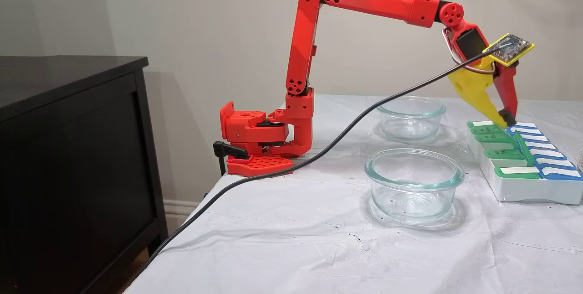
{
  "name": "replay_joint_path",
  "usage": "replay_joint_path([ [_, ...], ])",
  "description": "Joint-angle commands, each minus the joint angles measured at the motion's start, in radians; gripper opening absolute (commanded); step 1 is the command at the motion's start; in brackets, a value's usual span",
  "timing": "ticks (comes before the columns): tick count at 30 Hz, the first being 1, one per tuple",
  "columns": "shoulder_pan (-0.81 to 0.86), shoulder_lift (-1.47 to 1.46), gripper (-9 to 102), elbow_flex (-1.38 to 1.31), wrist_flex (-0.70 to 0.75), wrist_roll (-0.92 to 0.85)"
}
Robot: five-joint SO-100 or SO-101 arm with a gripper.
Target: Sort medicines into box.
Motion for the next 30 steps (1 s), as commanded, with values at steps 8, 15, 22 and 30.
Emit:
replay_joint_path([
  [8,-0.005,0.012,0,-0.123,0.109,-0.005],
  [15,-0.003,0.005,0,-0.087,0.074,-0.005],
  [22,0.012,-0.081,0,-0.146,0.146,0.000],
  [30,0.032,-0.156,0,-0.164,0.227,0.018],
])
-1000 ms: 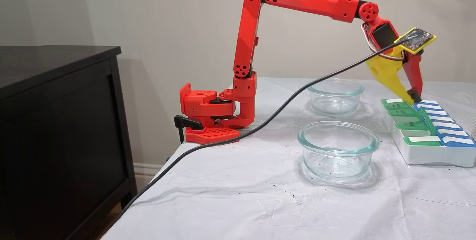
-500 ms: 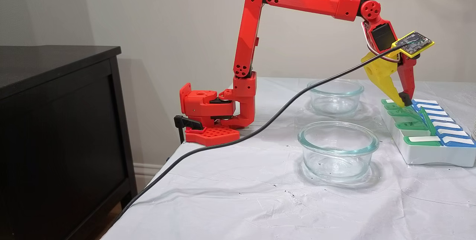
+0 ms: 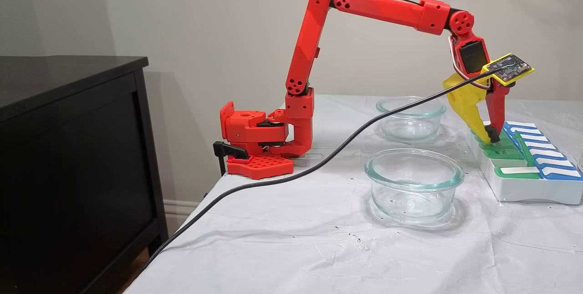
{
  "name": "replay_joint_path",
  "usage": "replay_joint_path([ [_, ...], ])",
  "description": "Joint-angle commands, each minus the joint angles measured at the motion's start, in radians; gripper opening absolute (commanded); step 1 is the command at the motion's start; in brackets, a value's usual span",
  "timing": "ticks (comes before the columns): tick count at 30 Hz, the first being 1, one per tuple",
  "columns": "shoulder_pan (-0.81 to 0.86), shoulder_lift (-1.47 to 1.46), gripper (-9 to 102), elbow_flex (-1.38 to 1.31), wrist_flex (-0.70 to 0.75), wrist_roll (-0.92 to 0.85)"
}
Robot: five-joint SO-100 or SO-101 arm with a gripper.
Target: Sort medicines into box.
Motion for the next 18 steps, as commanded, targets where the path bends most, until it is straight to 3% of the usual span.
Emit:
replay_joint_path([
  [1,0.009,-0.014,0,-0.038,0.032,-0.002],
  [18,-0.021,-0.146,0,-0.089,0.138,-0.014],
])
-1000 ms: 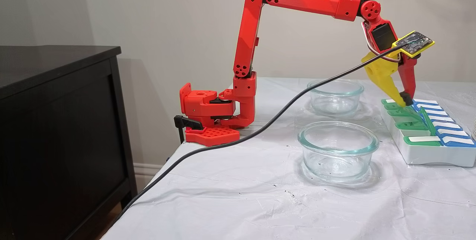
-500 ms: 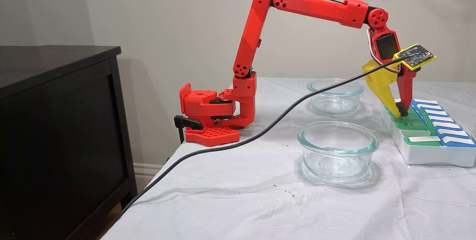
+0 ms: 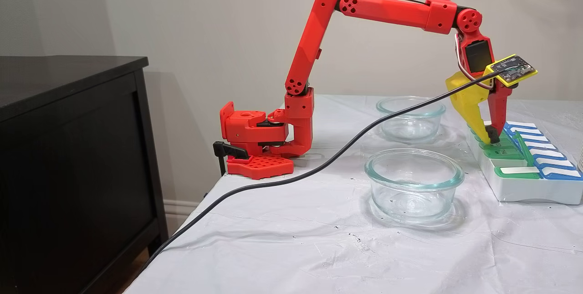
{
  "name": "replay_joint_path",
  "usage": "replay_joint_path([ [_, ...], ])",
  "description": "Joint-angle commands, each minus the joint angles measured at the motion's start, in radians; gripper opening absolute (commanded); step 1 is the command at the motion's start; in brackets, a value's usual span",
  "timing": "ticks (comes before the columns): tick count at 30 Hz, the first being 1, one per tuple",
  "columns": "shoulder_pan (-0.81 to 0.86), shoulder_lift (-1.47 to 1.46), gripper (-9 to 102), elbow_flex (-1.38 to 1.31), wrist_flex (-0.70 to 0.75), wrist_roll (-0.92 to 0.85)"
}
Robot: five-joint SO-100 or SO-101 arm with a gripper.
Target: Sort medicines into box.
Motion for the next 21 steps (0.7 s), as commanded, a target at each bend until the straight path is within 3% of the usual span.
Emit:
replay_joint_path([
  [1,-0.009,0.023,0,0.008,0.000,-0.015],
  [9,0.002,0.374,0,0.132,-0.216,-0.026],
  [15,0.051,0.661,0,0.370,-0.491,-0.048],
  [21,0.121,0.712,0,0.422,-0.580,-0.058],
])
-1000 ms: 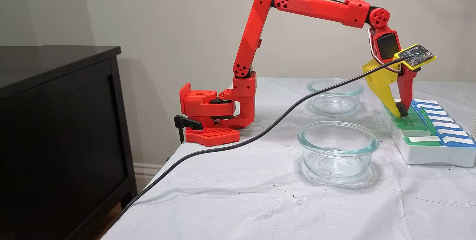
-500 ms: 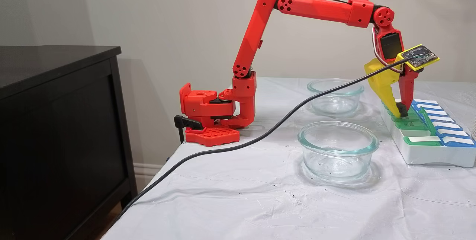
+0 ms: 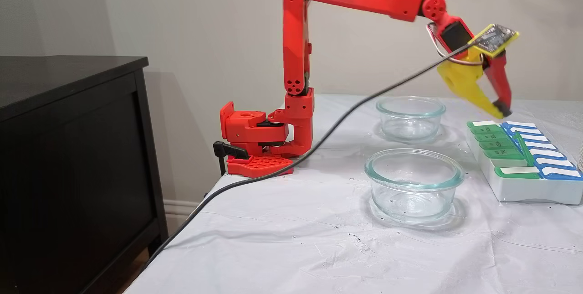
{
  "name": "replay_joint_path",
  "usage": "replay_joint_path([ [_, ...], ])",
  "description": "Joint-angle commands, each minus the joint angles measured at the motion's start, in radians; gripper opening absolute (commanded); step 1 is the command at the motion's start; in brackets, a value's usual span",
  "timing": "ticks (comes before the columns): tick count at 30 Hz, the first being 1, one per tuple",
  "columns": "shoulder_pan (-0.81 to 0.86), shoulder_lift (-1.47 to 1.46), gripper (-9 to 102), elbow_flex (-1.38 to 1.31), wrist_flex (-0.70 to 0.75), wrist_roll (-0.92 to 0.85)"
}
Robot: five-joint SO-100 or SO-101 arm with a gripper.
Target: Sort medicines into box.
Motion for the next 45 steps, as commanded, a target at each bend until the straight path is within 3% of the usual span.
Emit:
replay_joint_path([
  [1,0.037,0.120,0,-0.015,-0.063,-0.023],
  [12,0.101,-0.071,0,-0.137,-0.089,-0.028],
  [22,0.083,-0.236,0,-0.253,0.044,-0.071],
  [34,0.034,-0.150,0,-0.202,0.158,-0.087],
  [45,0.058,-0.152,0,-0.187,0.150,-0.101],
])
